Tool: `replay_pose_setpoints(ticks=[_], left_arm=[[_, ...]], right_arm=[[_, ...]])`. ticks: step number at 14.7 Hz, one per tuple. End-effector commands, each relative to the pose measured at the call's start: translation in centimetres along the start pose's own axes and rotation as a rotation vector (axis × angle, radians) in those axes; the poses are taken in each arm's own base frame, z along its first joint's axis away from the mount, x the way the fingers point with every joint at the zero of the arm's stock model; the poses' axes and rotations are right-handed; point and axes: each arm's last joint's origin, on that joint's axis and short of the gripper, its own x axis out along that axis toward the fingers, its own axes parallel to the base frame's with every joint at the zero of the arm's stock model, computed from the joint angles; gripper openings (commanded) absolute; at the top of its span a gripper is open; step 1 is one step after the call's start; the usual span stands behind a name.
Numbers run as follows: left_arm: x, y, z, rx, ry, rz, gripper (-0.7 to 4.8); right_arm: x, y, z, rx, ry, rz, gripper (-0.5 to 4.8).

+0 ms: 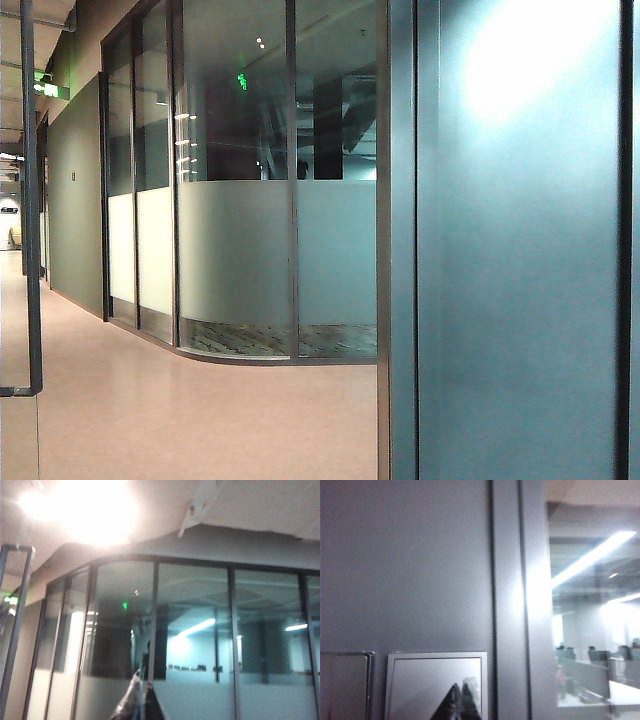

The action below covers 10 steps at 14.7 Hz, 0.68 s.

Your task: Raise the arm to find the leftmost switch on the wall and turn on the lights.

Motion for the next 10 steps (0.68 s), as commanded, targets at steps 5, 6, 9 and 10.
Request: replay_pose_setpoints(ticks=[5,6,9,10], left_arm=[[0.3,-0.1,-0.5,0.006,0.016,-0.019,-0.05],[0.3,-0.3,-0.5,0.005,0.017,-0.092,-0.06],[0.0,-1.5,-0.6,-0.063,0.041,-0.525,-0.06],[-0.2,-1.8,-0.6,-0.097,0.060,-0.653,-0.05]], right_arm=[[0.4,1.3,-0.1,0.036,0.006,0.135,-0.01],[0.5,1.8,-0.3,0.051,0.009,0.154,-0.01],[0.6,3.7,-0.8,0.104,0.026,0.281,-0.01],[0.6,4.3,-0.9,0.119,0.033,0.321,-0.01]])
